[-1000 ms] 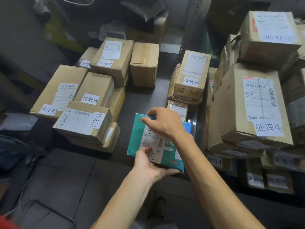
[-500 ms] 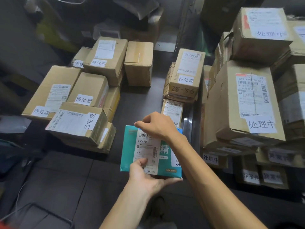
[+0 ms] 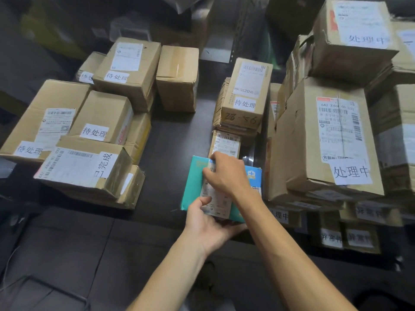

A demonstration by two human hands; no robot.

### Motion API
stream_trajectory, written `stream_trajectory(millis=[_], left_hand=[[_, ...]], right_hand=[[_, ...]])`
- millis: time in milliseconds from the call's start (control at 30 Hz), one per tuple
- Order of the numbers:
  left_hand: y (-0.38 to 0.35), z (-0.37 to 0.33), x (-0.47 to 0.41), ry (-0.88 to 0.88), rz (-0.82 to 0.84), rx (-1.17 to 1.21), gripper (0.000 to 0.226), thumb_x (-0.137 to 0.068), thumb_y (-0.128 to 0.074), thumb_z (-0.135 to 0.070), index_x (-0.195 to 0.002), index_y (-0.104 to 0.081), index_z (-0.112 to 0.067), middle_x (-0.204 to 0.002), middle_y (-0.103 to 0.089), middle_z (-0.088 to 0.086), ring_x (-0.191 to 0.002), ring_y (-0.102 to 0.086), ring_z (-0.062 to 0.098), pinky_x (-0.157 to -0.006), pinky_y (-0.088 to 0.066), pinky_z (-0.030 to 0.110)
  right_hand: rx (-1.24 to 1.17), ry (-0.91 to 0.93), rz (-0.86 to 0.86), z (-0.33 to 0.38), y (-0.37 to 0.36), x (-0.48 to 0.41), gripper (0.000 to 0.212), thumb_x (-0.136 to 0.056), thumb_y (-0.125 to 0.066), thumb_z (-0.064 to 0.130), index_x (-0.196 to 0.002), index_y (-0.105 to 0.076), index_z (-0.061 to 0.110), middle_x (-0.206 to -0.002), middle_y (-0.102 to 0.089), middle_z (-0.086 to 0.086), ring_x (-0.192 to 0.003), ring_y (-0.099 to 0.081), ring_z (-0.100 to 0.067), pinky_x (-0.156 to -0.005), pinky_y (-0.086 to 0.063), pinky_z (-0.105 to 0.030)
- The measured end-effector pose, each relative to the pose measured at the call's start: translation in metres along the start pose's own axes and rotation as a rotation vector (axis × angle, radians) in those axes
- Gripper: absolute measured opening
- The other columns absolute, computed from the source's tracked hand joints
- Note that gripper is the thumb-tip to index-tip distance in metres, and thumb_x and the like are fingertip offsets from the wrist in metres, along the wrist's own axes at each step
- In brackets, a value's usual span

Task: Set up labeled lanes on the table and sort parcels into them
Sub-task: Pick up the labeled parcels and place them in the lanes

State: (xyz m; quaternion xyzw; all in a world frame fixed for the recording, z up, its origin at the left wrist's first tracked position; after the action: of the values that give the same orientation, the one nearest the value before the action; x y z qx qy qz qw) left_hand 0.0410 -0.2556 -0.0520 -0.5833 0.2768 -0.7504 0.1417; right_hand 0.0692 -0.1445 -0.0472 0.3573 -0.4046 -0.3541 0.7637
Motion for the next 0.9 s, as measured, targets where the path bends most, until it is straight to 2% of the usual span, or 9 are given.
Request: stream_trajectory(millis=[67,167,300,400,533,667,767,900], left_hand=[[-0.001,0.001,-0.004,0.01,0.022,-0.035,0.05,-0.093,-0.045,-0.027,-0.135,-0.057,-0.002,-0.13,-0.06,0.035,-0.119,-0.057,0.051,-0.081,-0.054,0.066],[0.001,0.002,-0.005,0.027,0.012,-0.11,0.049,-0.095,-0.045,-0.026,-0.135,-0.056,-0.001,-0.126,-0.064,0.033,-0.109,-0.063,0.047,-0.084,-0.058,0.059],[0.019,-0.004,-0.01,0.025,-0.095,-0.501,0.041,-0.095,-0.041,-0.03,-0.119,-0.063,-0.006,-0.101,-0.074,0.022,-0.096,-0.069,0.037,-0.089,-0.048,0.049],[0.031,-0.016,-0.011,0.034,-0.151,-0.633,0.044,-0.096,-0.04,-0.03,-0.123,-0.062,-0.003,-0.116,-0.072,0.024,-0.11,-0.068,0.038,-0.097,-0.047,0.051],[0.033,-0.017,-0.012,-0.004,-0.148,-0.666,0.045,-0.099,-0.04,-0.03,-0.129,-0.059,-0.004,-0.116,-0.072,0.025,-0.11,-0.07,0.038,-0.1,-0.05,0.052],[0.034,-0.013,-0.007,-0.036,-0.139,-0.642,0.044,-0.101,-0.039,-0.032,-0.13,-0.059,-0.006,-0.115,-0.073,0.024,-0.11,-0.069,0.037,-0.093,-0.053,0.05],[0.032,-0.012,0.003,-0.068,-0.153,-0.601,0.045,-0.103,-0.037,-0.033,-0.132,-0.057,-0.005,-0.119,-0.071,0.025,-0.113,-0.068,0.038,-0.098,-0.052,0.051],[0.027,-0.016,0.028,-0.124,-0.175,-0.517,0.046,-0.101,-0.04,-0.032,-0.128,-0.057,0.001,-0.122,-0.068,0.026,-0.114,-0.067,0.036,-0.094,-0.054,0.049]], right_hand=[[-0.023,-0.01,-0.009,-0.005,-0.002,-0.002,0.022,-0.097,-0.06,0.038,-0.109,-0.055,0.021,-0.12,-0.069,-0.003,-0.1,-0.065,-0.02,-0.097,-0.046,-0.04],[-0.035,-0.002,-0.018,-0.006,-0.003,-0.002,0.023,-0.096,-0.061,0.039,-0.11,-0.056,0.021,-0.12,-0.069,-0.002,-0.101,-0.064,-0.021,-0.098,-0.049,-0.045],[-0.007,0.013,-0.023,-0.006,-0.008,0.0,0.025,-0.097,-0.059,0.041,-0.112,-0.057,0.021,-0.12,-0.068,0.0,-0.101,-0.064,-0.02,-0.099,-0.047,-0.042],[0.017,0.028,-0.031,-0.008,-0.009,0.003,0.028,-0.099,-0.056,0.041,-0.118,-0.057,0.02,-0.122,-0.066,0.0,-0.104,-0.06,-0.018,-0.098,-0.04,-0.036],[0.001,0.038,-0.04,-0.009,-0.006,0.009,0.032,-0.099,-0.058,0.038,-0.125,-0.056,0.018,-0.128,-0.063,-0.001,-0.113,-0.055,-0.017,-0.106,-0.031,-0.035],[-0.071,0.029,-0.078,-0.01,-0.006,0.019,0.037,-0.098,-0.061,0.035,-0.131,-0.055,0.018,-0.135,-0.061,-0.001,-0.119,-0.052,-0.019,-0.105,-0.038,-0.037],[-0.134,0.034,-0.118,-0.006,-0.003,0.029,0.041,-0.098,-0.06,0.034,-0.136,-0.056,0.018,-0.139,-0.06,-0.002,-0.126,-0.05,-0.02,-0.104,-0.042,-0.039],[-0.202,0.12,-0.15,0.017,0.006,0.044,0.038,-0.099,-0.058,0.03,-0.134,-0.061,0.015,-0.138,-0.062,-0.004,-0.132,-0.048,-0.022,-0.106,-0.039,-0.038]])
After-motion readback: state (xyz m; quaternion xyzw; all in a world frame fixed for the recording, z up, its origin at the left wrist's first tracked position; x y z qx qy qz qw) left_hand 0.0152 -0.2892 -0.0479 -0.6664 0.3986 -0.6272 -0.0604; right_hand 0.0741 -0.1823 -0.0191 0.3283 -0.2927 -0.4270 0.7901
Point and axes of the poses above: each hand's wrist, its own x-axis away from the middle knuckle, its own y-axis out of the back of the hand, z = x × y, the point moved 1 cm from there along -x, towards the middle knuckle
